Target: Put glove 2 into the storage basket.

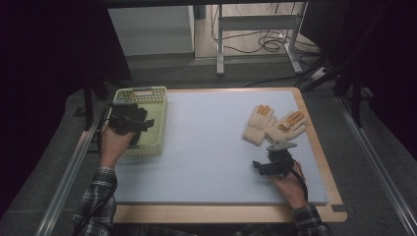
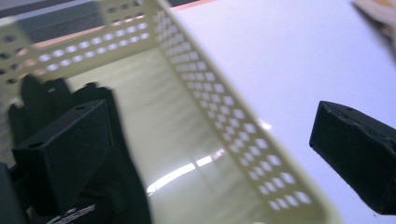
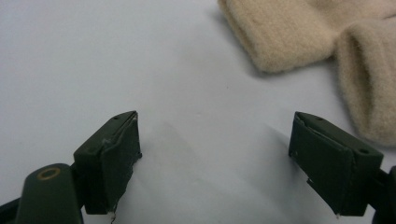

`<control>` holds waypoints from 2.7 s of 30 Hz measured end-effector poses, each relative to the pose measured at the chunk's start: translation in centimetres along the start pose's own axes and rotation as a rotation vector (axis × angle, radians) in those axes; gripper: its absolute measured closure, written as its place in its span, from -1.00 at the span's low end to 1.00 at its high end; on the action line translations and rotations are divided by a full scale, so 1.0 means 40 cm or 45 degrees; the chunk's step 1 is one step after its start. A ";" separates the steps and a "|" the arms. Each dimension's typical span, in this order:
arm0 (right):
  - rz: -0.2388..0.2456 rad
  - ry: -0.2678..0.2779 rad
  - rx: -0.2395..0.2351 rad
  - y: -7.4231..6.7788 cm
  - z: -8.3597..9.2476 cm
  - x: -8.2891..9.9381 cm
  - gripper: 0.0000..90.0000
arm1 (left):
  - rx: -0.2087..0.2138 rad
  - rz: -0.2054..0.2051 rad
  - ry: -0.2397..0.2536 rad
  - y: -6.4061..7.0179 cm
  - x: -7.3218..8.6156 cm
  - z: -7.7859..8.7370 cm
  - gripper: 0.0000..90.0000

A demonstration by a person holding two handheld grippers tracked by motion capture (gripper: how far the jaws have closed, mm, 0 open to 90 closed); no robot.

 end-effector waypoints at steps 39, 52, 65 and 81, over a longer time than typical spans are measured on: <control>-0.002 0.000 0.000 0.000 0.000 0.000 -0.64 | 0.259 -0.276 -0.012 0.351 0.287 -0.063 -1.00; -0.007 -0.001 -0.007 0.001 0.000 0.000 -0.64 | 0.172 -0.269 -0.183 0.303 0.367 -0.119 -1.00; -0.012 -0.002 -0.019 0.002 0.000 0.000 -0.63 | 0.174 -0.255 -0.183 0.300 0.367 -0.120 -0.99; -0.079 0.052 -0.049 0.051 0.011 -0.065 -0.37 | 0.176 -0.255 -0.181 0.300 0.367 -0.120 -0.99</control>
Point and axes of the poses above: each handheld gripper's, and its own axes: z roughly backward along the jaws, x roughly out of its underside, y roughly to its right, the point moved 8 cm from there along -z, roughly forward along the jaws, and after that the axes turned 8 degrees about z, right-handed, at the moved point
